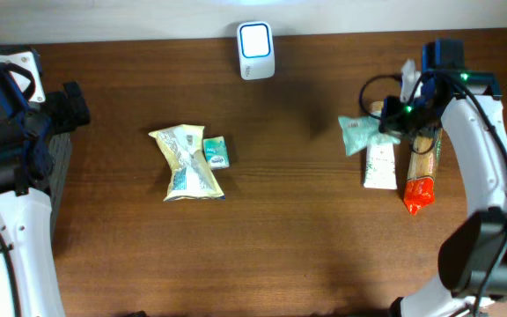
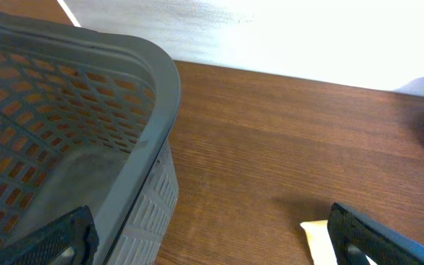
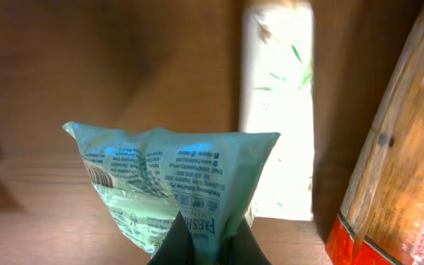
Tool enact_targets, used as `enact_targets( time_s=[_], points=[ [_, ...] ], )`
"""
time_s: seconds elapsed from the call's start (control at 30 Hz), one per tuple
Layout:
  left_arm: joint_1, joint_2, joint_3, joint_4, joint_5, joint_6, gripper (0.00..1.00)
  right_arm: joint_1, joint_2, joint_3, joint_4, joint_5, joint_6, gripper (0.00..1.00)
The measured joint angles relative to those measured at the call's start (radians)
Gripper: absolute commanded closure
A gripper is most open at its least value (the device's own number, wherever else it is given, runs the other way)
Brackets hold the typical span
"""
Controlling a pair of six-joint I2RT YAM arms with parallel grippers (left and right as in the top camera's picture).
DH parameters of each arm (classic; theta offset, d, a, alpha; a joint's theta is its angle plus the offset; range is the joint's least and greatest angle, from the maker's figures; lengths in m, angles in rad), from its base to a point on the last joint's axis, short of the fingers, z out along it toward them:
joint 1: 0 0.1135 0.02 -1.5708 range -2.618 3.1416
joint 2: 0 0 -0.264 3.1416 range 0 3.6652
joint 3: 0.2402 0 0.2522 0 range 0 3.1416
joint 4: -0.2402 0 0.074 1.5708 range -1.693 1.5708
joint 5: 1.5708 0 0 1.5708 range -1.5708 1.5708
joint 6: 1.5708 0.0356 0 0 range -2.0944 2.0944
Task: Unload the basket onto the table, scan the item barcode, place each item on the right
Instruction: 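Carry the wipes packet right and set it beside the white tube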
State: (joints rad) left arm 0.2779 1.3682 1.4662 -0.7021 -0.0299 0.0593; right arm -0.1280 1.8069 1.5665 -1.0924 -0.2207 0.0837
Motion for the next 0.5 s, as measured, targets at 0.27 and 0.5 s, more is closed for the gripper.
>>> enact_targets(
  time_s=[0.27,0.5],
  points=[
    [0.0,0.0,0.0,0.0,0.0,0.0,0.01,-0.167,0.038,-0.104,0.072,-0.014,0.01,0.46],
    [0.0,0.0,0.0,0.0,0.0,0.0,0.01,-0.152,0.041,0.081,-0.083,-0.018,0.014,0.34]
  ],
)
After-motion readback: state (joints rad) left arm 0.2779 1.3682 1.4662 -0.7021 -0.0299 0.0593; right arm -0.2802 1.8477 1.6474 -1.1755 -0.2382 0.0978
